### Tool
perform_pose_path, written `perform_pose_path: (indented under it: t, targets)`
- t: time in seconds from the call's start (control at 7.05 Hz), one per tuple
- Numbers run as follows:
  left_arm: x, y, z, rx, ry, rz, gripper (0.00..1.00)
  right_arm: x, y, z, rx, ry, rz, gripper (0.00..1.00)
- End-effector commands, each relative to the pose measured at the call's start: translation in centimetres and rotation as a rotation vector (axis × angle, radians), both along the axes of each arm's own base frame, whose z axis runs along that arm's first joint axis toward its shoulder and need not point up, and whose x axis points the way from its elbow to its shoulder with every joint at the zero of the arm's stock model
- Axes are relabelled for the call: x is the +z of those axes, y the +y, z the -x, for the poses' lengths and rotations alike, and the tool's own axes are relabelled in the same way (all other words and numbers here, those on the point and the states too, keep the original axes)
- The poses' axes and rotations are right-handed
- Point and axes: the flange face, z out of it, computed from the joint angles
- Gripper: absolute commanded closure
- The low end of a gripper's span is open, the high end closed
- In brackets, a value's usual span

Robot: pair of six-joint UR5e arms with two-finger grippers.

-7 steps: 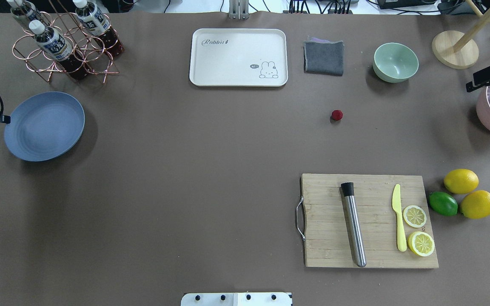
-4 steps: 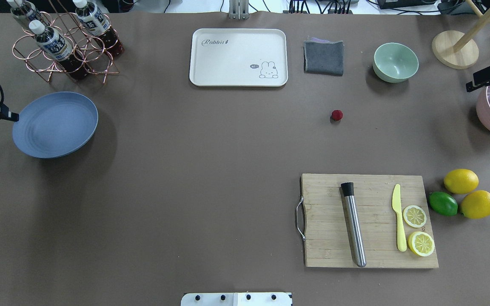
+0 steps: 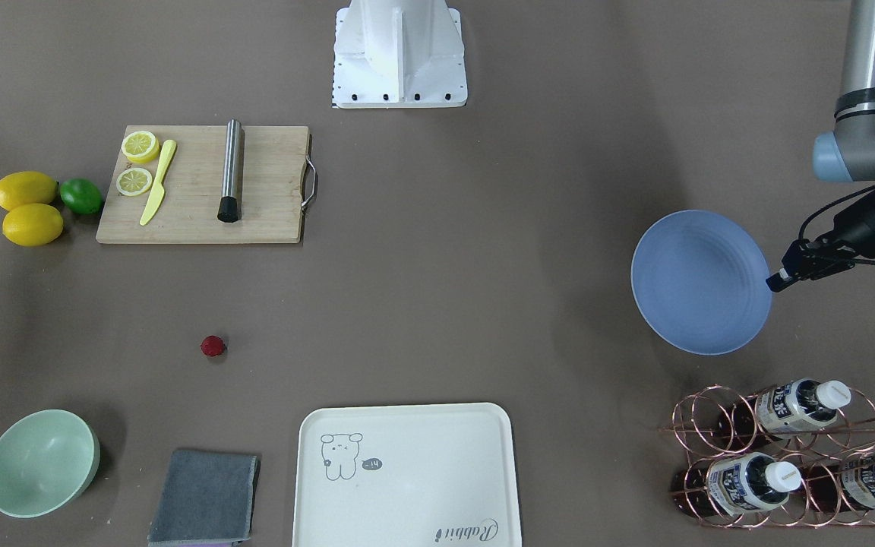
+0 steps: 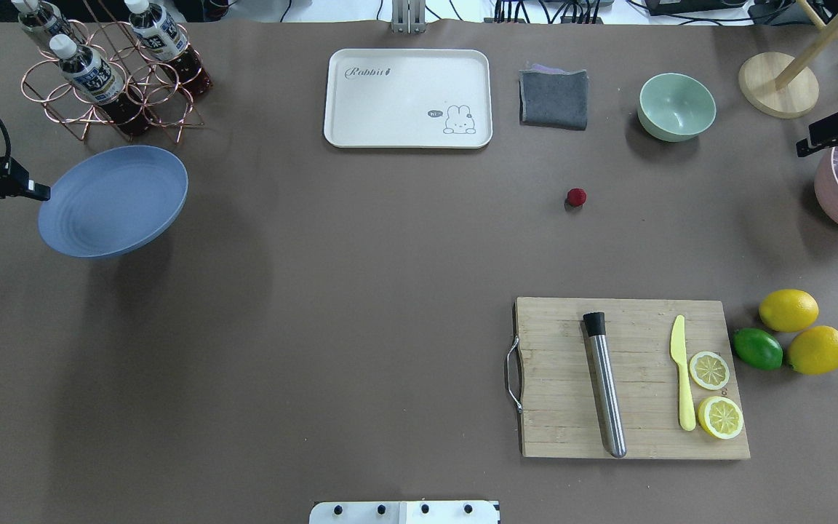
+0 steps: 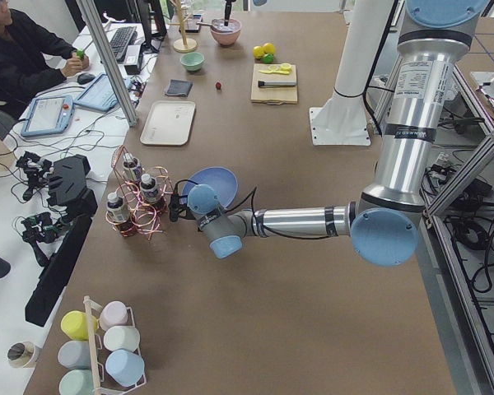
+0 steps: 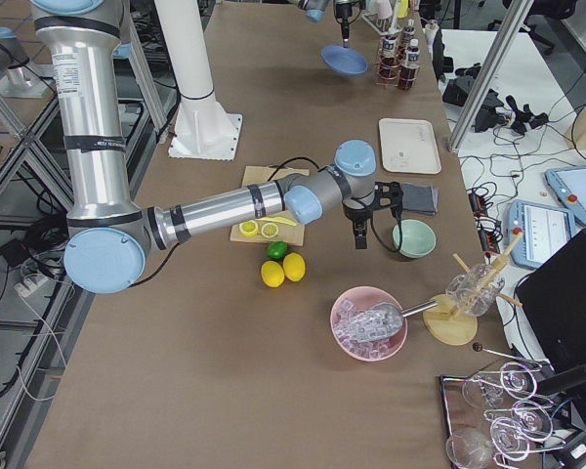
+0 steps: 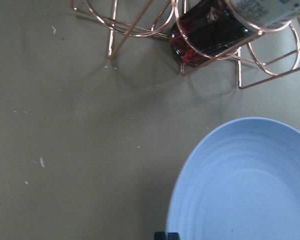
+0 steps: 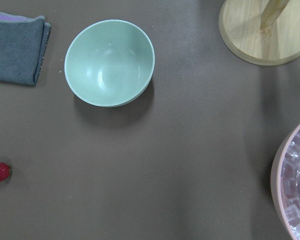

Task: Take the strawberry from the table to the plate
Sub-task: 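Slide the blue plate toward the table centre with the left gripper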

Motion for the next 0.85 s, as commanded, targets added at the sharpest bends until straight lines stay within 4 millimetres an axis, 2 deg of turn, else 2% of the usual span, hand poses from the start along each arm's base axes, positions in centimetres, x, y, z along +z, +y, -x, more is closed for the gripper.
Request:
perform_pose_path:
  t: [0.0,0.28,0.43,0.71]
  targets:
    - [-6.0,1.4,-2.2,-0.022,0.073,0.029,1.0,-0.8,-0.2,0.2,-0.002,-0.006,-0.015,0.0]
    - [-12.2,5.2,-11.4,-0.057,0.12,0.043,1.0,-1.4,-0.5,0.3,0.009,-0.013,-0.01,0.0]
    - [-14.7,7.8,-15.6,-0.059,0.149,0.047,1.0,-1.5,-0.5,0.9,0.0,-0.014,-0.013,0.0]
    - [-22.7,9.6,-24.2,-0.112,0.119,0.06,1.0,-1.6,-0.5,1.1,-0.003,-0.013,-0.013,0.0]
